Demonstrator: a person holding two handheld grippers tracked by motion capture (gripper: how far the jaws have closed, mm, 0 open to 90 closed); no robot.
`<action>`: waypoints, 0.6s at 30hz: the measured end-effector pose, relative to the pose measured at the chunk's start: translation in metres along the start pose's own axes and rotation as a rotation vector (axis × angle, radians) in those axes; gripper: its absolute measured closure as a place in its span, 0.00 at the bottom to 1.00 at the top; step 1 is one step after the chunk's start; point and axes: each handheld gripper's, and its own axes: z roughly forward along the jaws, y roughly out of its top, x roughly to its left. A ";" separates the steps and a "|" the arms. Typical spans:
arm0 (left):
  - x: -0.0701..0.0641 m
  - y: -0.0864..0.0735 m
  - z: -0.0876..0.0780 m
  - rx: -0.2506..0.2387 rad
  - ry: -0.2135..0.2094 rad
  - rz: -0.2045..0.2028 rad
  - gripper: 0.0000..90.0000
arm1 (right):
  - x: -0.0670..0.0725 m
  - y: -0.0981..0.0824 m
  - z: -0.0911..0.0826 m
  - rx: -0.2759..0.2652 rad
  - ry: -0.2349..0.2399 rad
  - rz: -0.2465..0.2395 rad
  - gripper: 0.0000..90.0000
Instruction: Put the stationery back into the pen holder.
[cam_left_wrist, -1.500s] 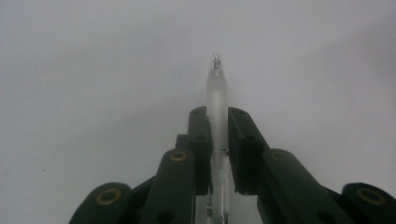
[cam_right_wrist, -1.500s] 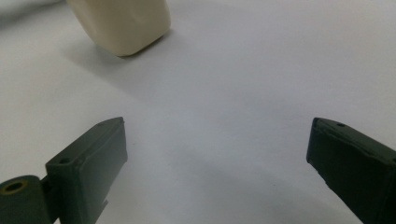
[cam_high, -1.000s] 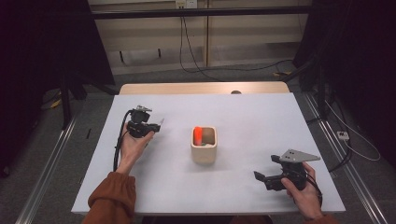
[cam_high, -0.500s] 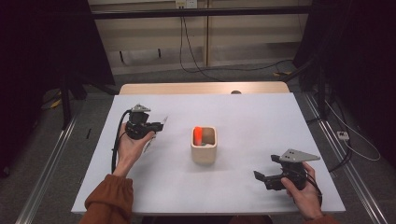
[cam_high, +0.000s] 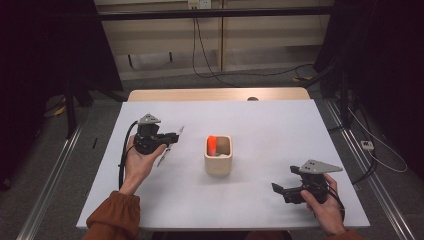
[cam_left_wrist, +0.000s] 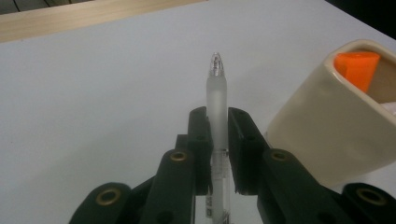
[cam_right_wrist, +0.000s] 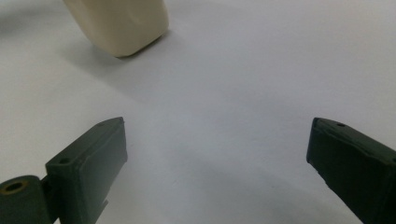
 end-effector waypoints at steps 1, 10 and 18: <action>-0.001 -0.001 -0.002 -0.005 -0.009 0.001 0.89 | 0.000 0.000 0.000 0.002 0.000 -0.003 0.06; -0.011 -0.005 -0.012 -0.057 -0.021 0.021 0.89 | 0.000 0.000 0.000 0.003 0.000 -0.001 0.06; -0.023 -0.006 -0.019 -0.103 -0.041 0.071 0.89 | 0.000 0.000 0.000 0.001 0.001 0.003 0.06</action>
